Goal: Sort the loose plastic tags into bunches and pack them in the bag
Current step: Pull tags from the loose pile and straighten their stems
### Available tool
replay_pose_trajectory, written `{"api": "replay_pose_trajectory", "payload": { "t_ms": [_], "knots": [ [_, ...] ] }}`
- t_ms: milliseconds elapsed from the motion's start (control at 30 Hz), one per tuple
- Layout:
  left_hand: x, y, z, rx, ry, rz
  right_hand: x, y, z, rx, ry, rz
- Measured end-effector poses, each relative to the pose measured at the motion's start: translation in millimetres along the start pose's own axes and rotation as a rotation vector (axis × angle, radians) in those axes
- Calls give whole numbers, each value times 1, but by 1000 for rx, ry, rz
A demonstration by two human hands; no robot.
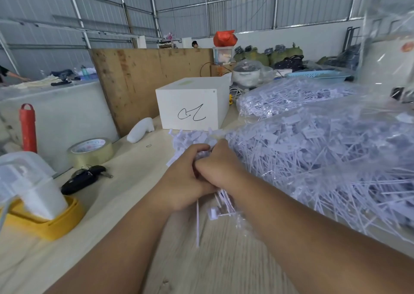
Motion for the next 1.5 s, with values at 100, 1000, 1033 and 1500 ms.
{"api": "replay_pose_trajectory", "payload": {
  "t_ms": [100, 1000, 1033, 1500],
  "knots": [
    [-2, 3, 0, 23, 9, 156, 0, -2, -3, 23, 24, -76],
    [25, -36, -1, -169, -272, 27, -10, 3, -14, 40, 55, -203],
    [27, -38, -1, -172, -296, 56, -10, 3, -15, 45, 60, -209],
    [33, -39, 2, -207, -394, 179, -4, 12, 9, 305, 157, -293]
  ]
}}
Point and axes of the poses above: each hand's wrist, its own z-axis away from the middle knuckle, its own y-axis out of the palm, x = y × z, the point moved 7 cm from there along -z, towards the middle knuckle, and after that the axes turned 2 degrees about -y, right-handed, at the moved point
